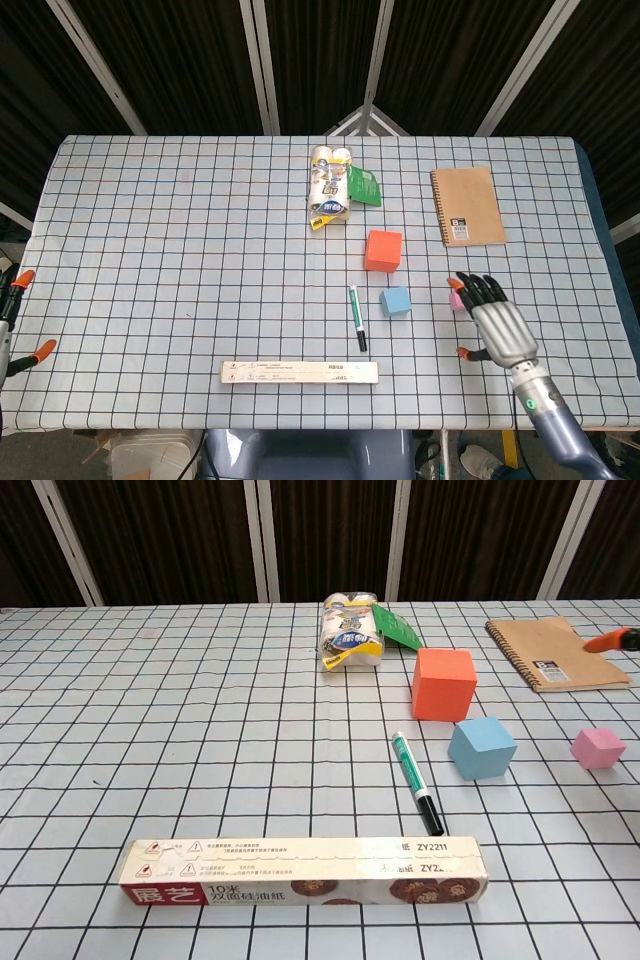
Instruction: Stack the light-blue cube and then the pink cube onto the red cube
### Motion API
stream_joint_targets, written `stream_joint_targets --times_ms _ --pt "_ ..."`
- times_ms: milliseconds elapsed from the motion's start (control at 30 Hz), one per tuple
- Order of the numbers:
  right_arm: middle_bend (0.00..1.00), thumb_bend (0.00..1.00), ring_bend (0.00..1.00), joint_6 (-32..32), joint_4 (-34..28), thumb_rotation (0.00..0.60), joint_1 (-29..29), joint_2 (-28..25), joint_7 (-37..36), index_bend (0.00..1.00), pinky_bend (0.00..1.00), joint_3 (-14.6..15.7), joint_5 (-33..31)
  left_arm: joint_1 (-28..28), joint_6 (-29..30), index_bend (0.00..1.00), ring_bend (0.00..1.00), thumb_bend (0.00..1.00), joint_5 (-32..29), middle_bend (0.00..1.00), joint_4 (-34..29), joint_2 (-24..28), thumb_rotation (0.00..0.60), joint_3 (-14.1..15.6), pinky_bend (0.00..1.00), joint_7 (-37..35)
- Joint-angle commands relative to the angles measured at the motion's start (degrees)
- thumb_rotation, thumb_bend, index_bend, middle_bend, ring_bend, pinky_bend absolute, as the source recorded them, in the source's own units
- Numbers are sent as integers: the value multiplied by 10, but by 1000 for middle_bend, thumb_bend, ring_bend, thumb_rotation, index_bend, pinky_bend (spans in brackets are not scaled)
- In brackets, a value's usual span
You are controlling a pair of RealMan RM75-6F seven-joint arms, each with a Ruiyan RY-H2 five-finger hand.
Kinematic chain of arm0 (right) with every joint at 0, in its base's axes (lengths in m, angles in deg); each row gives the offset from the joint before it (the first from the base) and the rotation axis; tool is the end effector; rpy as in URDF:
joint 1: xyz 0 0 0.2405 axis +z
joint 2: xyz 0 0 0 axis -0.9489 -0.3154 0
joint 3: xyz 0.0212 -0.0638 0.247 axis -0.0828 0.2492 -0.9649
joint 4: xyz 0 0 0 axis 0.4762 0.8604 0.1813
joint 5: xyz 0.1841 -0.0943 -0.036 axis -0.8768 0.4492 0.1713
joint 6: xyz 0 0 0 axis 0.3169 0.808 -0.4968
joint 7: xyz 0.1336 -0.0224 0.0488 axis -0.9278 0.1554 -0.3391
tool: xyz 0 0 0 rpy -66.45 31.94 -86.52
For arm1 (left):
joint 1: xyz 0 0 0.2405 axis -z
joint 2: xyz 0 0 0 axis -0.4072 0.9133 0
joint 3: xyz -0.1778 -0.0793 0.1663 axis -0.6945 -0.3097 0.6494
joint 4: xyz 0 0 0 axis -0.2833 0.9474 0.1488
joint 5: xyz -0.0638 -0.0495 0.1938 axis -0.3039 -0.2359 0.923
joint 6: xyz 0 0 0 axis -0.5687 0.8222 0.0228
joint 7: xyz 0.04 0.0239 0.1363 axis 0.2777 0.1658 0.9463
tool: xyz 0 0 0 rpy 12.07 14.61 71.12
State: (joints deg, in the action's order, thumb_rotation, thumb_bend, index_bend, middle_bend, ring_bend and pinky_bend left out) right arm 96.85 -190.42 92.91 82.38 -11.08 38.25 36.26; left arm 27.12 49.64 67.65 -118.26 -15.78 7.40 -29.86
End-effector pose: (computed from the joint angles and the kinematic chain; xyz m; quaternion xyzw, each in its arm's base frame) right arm -0.2371 -0.2535 0.0864 0.7052 -0.4138 0.3399 0.4646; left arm -0.3118 0.1746 0.1712 -0.5854 -0.3278 -0.3892 0.6312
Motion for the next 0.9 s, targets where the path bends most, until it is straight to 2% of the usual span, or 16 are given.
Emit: stream_joint_targets --times_ms 33,167,333,700,900 --pt "0 94 0 -71 -12 600 68 32 66 36 0 -40 -85 1 -4 38 0 163 -8 0 1 0 600 -3 0 1" --pt "0 102 0 -102 -4 600 110 56 117 63 0 -56 -162 2 -9 38 0 163 -18 0 1 0 600 -8 0 0" --pt "0 105 0 -113 7 600 144 75 159 109 0 -59 -232 5 -13 38 0 162 -22 0 2 0 600 -10 0 0" --pt "0 179 0 -126 49 600 176 106 163 272 0 -48 -277 6 -17 38 0 163 -30 0 1 -2 600 -13 0 8" --pt "0 203 0 -130 64 600 185 116 151 312 0 -41 -279 7 -19 38 0 163 -33 0 1 -3 600 -13 0 12"
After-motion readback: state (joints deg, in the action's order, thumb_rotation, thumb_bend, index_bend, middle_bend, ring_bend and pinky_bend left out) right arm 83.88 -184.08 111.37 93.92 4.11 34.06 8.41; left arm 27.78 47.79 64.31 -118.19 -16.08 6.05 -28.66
